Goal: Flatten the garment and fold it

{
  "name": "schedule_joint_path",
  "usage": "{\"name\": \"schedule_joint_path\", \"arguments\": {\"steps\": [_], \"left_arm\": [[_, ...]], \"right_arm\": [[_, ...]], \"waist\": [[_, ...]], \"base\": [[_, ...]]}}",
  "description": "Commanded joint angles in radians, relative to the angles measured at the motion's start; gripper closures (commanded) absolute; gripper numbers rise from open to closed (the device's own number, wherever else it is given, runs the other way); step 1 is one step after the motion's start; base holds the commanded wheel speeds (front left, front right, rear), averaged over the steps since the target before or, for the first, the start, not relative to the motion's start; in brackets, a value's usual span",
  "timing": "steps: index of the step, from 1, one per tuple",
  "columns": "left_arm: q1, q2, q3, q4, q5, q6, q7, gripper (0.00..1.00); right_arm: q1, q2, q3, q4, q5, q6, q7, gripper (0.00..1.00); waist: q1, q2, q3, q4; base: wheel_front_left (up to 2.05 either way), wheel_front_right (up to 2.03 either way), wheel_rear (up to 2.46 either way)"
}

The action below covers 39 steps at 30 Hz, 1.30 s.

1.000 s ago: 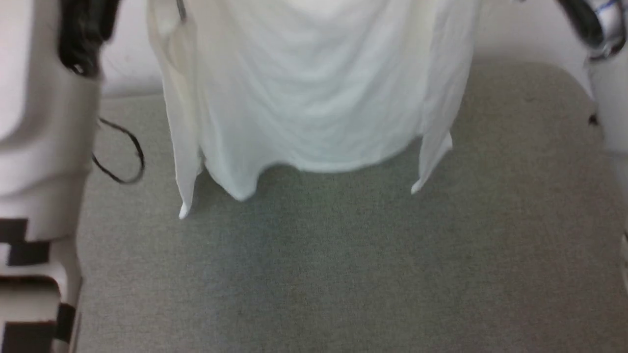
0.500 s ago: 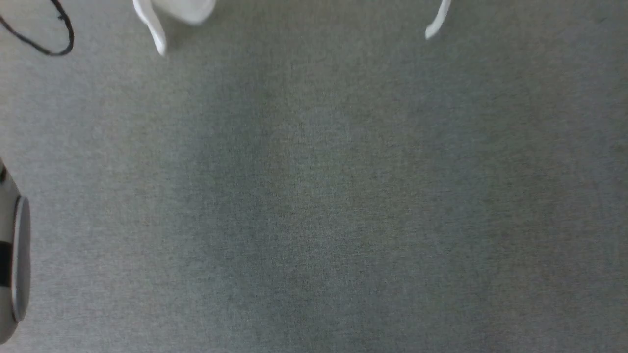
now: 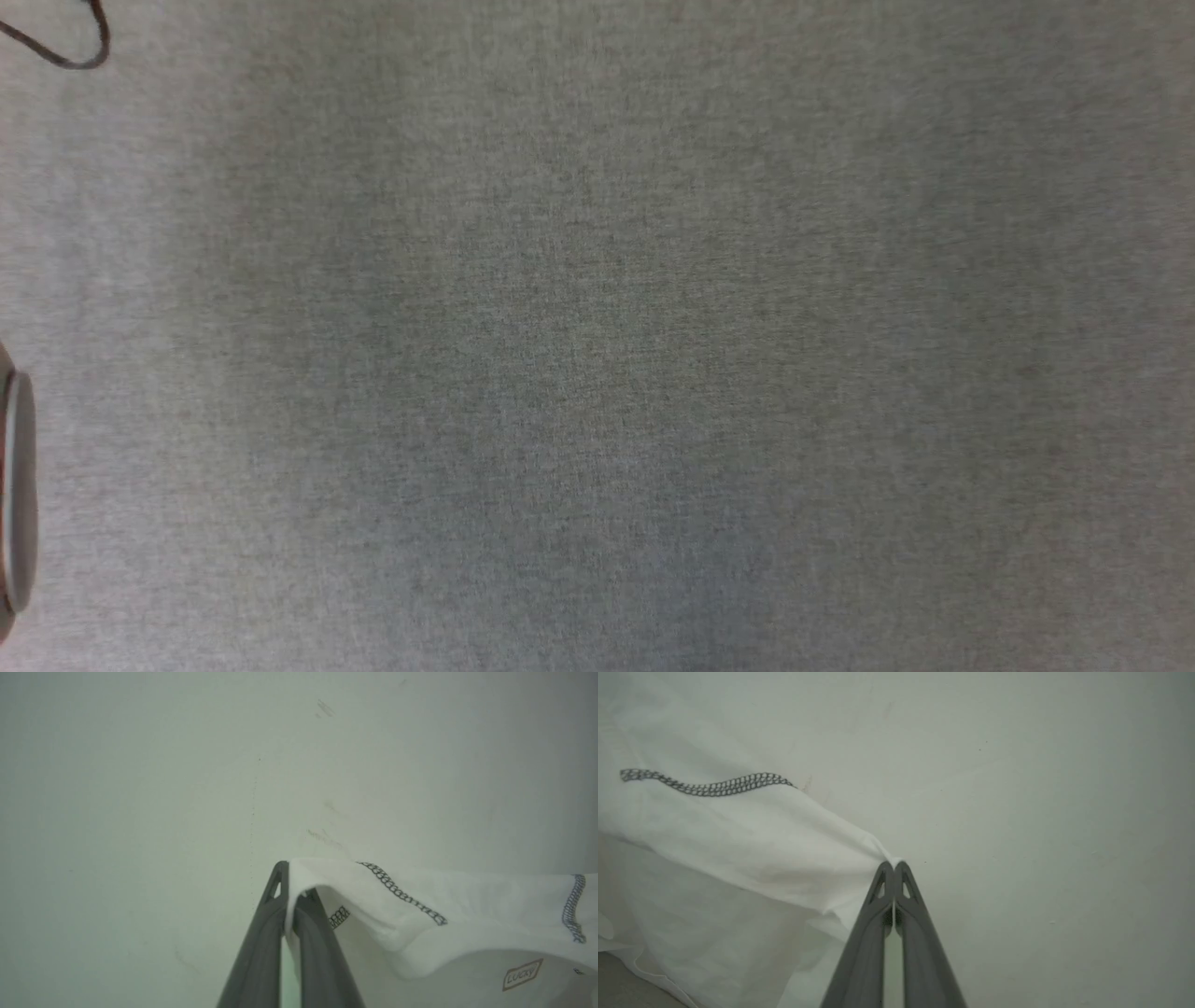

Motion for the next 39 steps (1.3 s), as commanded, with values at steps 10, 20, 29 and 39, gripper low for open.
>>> {"name": "schedule_joint_path", "arguments": {"steps": [10,20,29,39], "left_arm": [[0.269,0.048,-0.028,-0.128,-0.019,-0.032,-0.039,1.00],[0.717,0.130,-0.087,-0.406,-0.014,0.031,0.027,1.00],[1.086,0.159,-0.115,-0.619,-0.017,0.150,0.053,1.00],[1.363,0.153,-0.204,-0.694,-0.035,0.209,0.092,1.00]], "right_arm": [[0.245,-0.092,0.047,-0.176,0.110,-0.001,-0.020,1.00],[0.662,-0.121,-0.006,-0.441,0.175,-0.001,0.039,1.00],[1.052,-0.095,-0.094,-0.601,0.172,-0.001,0.081,1.00],[1.355,-0.025,-0.154,-0.716,0.168,-0.001,0.099,1.00]], "waist": [[-0.0002,0.0000,-0.073,0.010],[-0.0002,0.0000,-0.240,0.001],[-0.0002,0.0000,-0.341,0.003],[-0.0002,0.0000,-0.439,0.003]], "base": [[0.00,0.00,0.00],[0.00,0.00,0.00],[0.00,0.00,0.00],[0.00,0.00,0.00]]}}
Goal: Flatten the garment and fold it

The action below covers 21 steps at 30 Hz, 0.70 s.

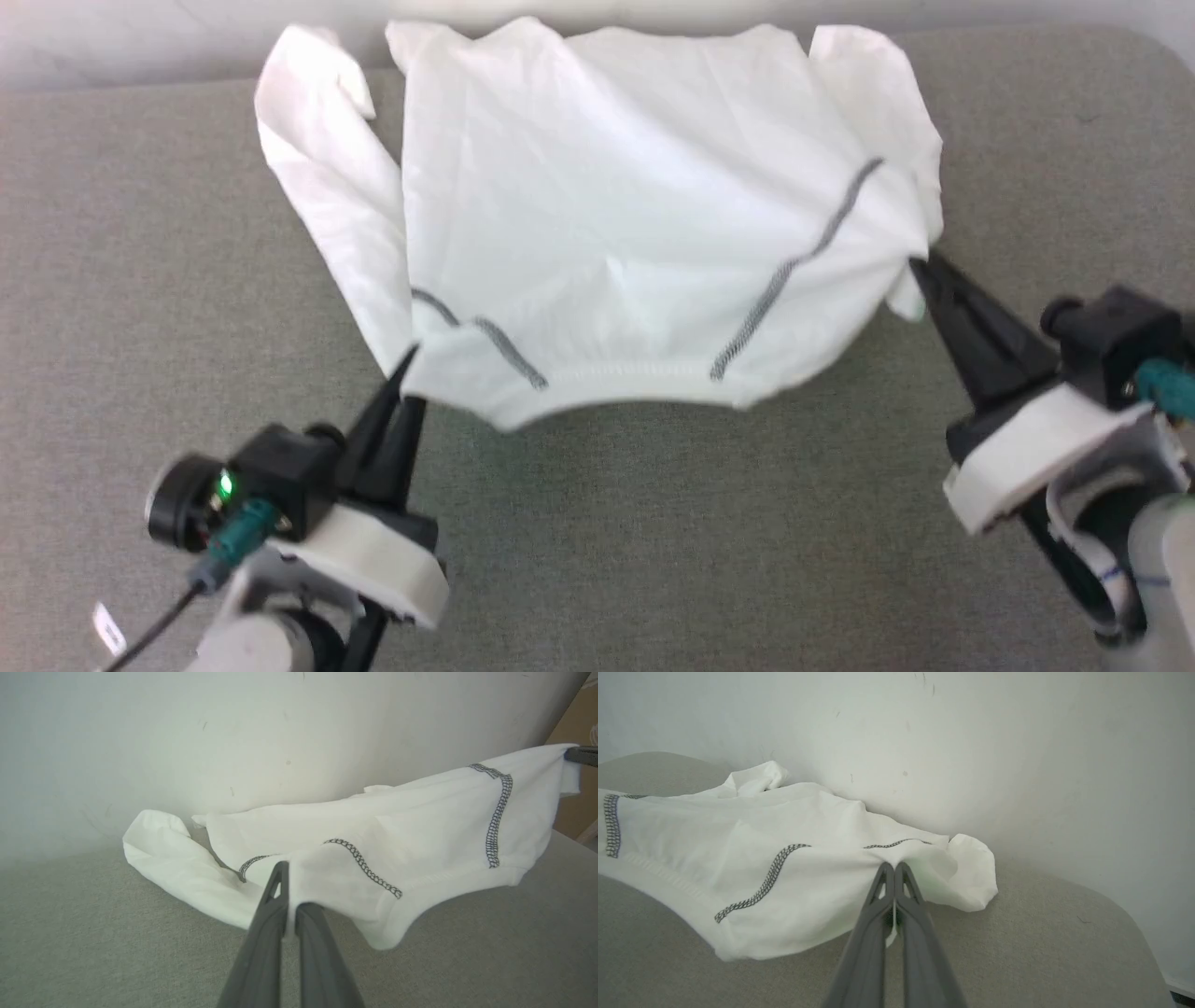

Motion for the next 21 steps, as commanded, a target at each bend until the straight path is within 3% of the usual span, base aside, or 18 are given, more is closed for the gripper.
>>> {"name": "schedule_joint_path", "arguments": {"steps": [1,10,21], "left_arm": [[0.024,0.002,-0.008,-0.004,-0.009,0.006,0.010,1.00],[0.169,0.031,-0.080,-0.019,-0.084,-0.019,0.110,1.00],[0.289,0.075,-0.134,-0.051,-0.182,-0.025,0.251,1.00]], "right_arm": [[0.032,0.007,-0.008,-0.012,0.000,-0.001,0.004,1.00],[0.240,0.021,-0.020,-0.048,0.026,-0.001,0.078,1.00],[0.390,-0.012,-0.020,-0.095,0.073,-0.001,0.245,1.00]], "waist": [[0.0002,-0.0001,-0.043,0.002],[0.0002,-0.0001,-0.138,-0.002],[0.0002,-0.0001,-0.222,-0.015]], "base": [[0.00,0.00,0.00],[0.00,0.00,0.00],[0.00,0.00,0.00]]}}
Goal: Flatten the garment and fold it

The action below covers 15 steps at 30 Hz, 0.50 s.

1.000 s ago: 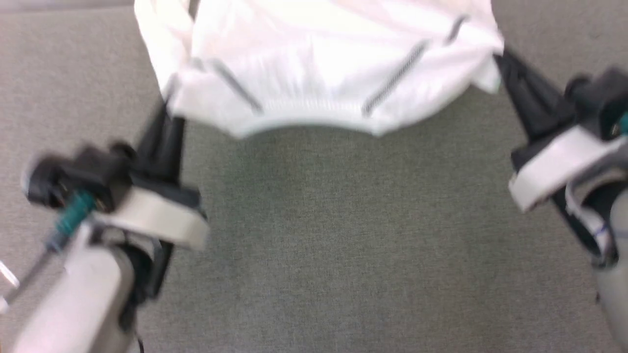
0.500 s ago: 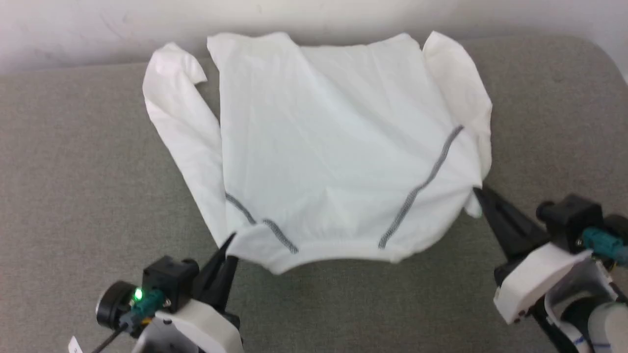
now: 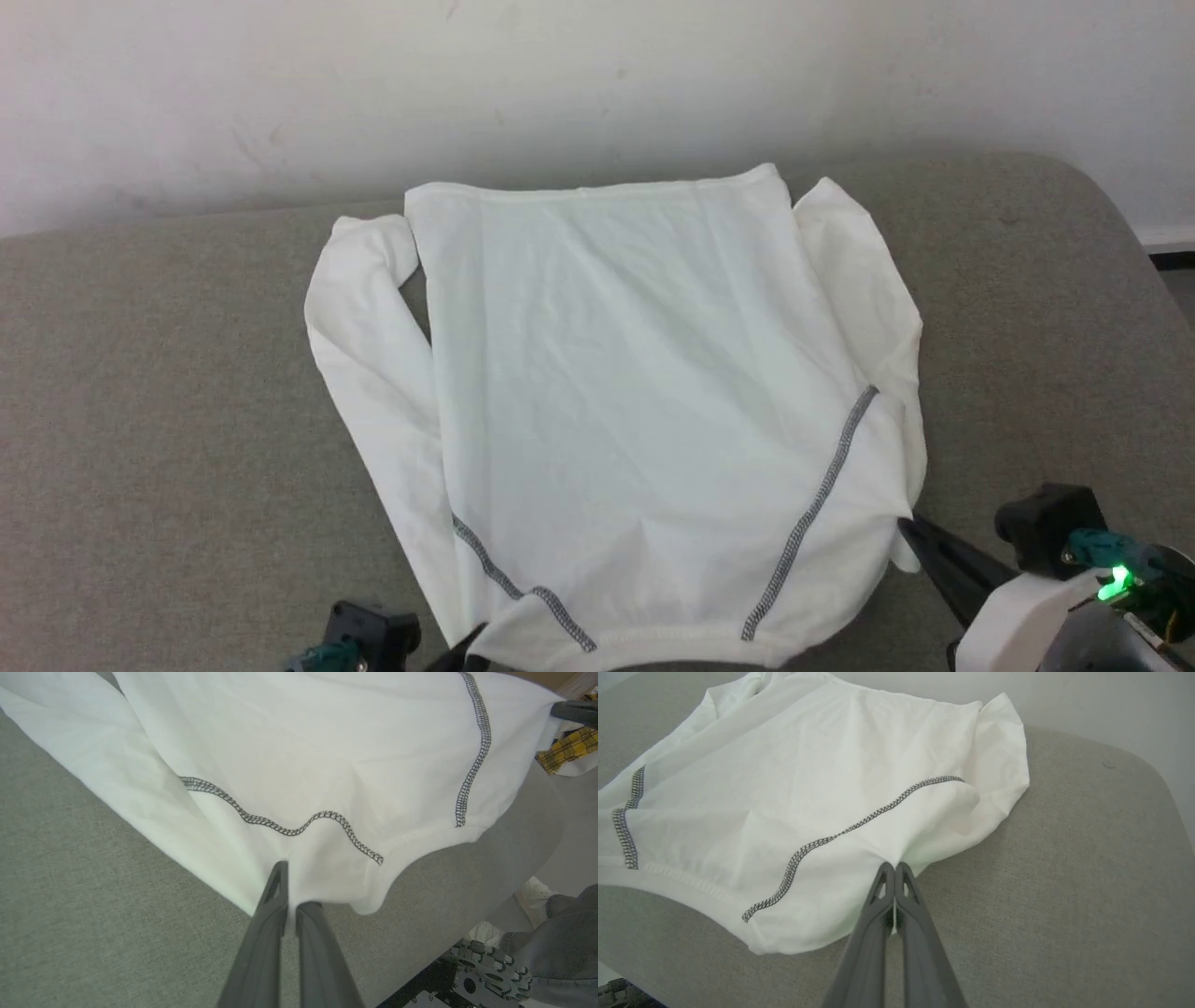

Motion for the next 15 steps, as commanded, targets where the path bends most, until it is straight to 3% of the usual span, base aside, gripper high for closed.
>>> {"name": "schedule_joint_path", "arguments": {"steps": [1,9,15], "left_arm": [[0.019,0.008,-0.007,-0.008,-0.012,-0.004,0.009,1.00],[0.075,0.017,-0.032,-0.014,-0.059,0.005,0.063,1.00],[0.062,0.013,-0.030,0.011,-0.052,0.001,0.050,1.00]], "right_arm": [[0.020,-0.004,-0.001,-0.011,0.011,-0.001,0.014,1.00],[0.098,-0.012,-0.012,-0.038,0.040,-0.001,0.102,1.00],[0.111,-0.007,-0.017,-0.025,0.031,-0.001,0.096,1.00]], "waist": [[0.0002,0.0000,-0.015,-0.006],[0.0002,0.0000,-0.011,0.002],[0.0002,0.0000,0.010,0.013]], "base": [[0.00,0.00,0.00],[0.00,0.00,0.00],[0.00,0.00,0.00]]}}
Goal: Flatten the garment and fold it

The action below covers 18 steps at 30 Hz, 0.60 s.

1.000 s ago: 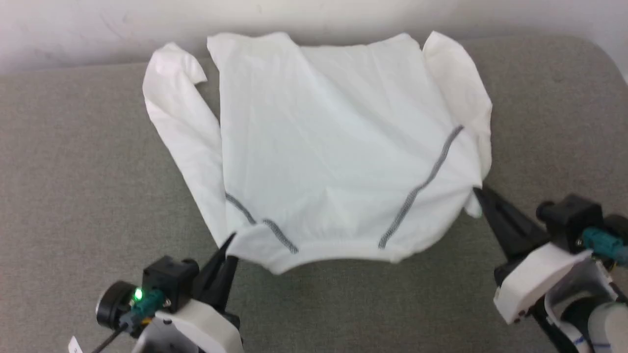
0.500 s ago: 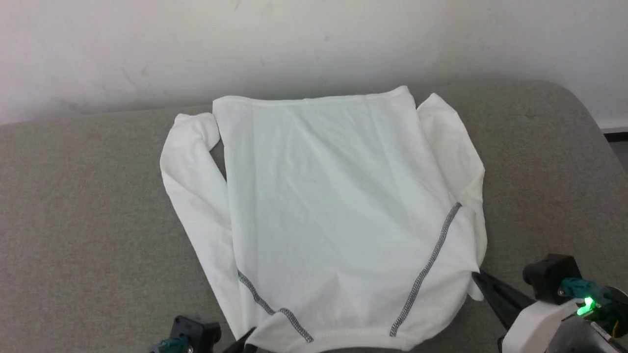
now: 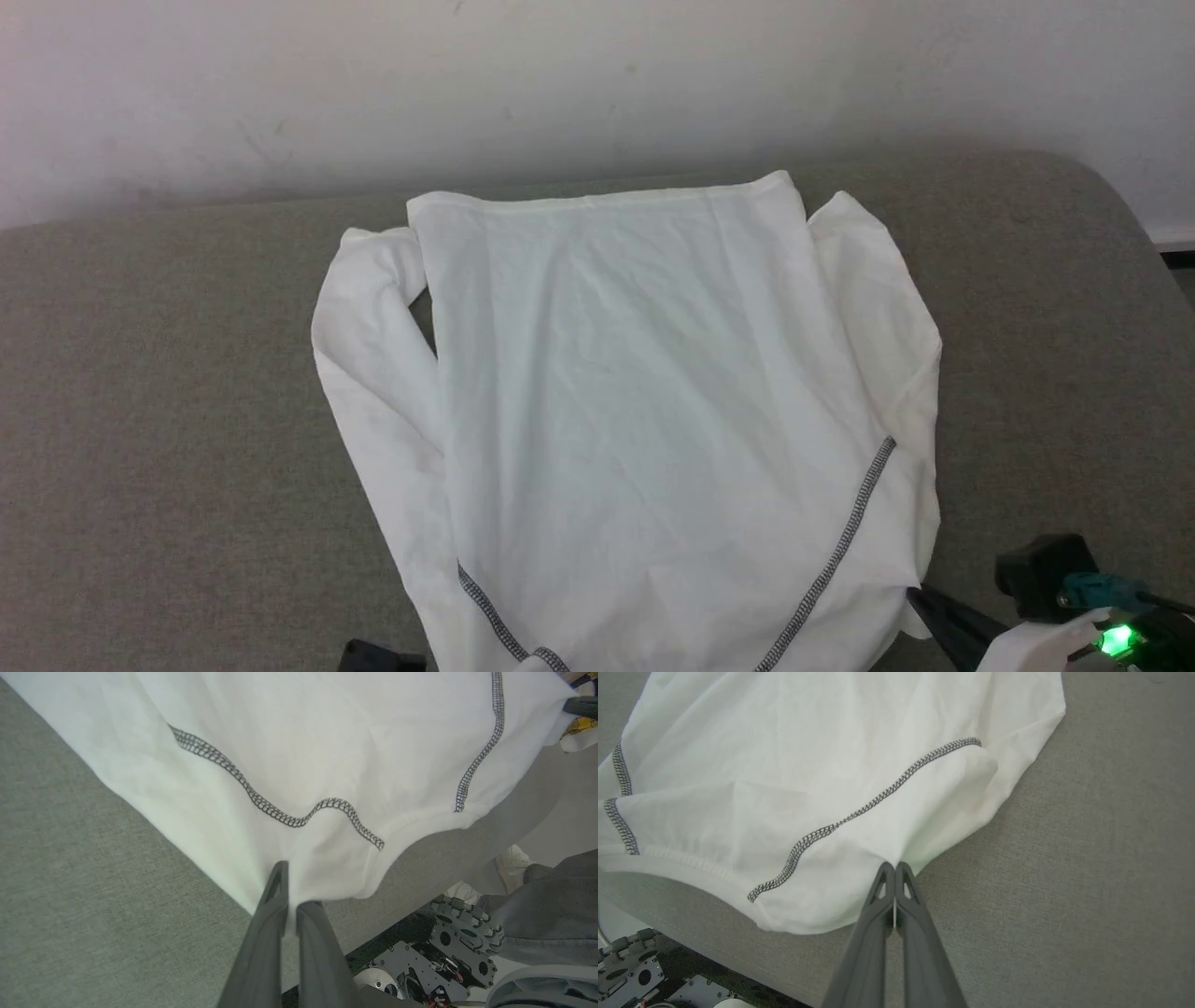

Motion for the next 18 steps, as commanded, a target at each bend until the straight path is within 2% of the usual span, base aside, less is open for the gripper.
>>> {"name": "schedule_joint_path", "arguments": {"steps": [1,10,18], "left_arm": [[-0.011,-0.003,-0.001,0.006,0.005,-0.005,-0.006,1.00],[-0.099,-0.057,-0.031,0.181,0.000,-0.078,-0.020,1.00],[-0.143,-0.108,-0.040,0.343,-0.019,-0.125,-0.056,1.00]], "right_arm": [[0.004,0.003,0.002,0.004,-0.002,-0.001,-0.007,1.00],[-0.054,0.024,0.035,0.158,-0.034,-0.001,-0.111,1.00],[-0.108,0.053,0.058,0.326,-0.035,-0.001,-0.190,1.00]], "waist": [[-0.0001,0.0000,0.008,0.007],[-0.0001,0.0000,0.032,0.018],[-0.0001,0.0000,0.041,0.022]], "base": [[0.00,0.00,0.00],[0.00,0.00,0.00],[0.00,0.00,0.00]]}}
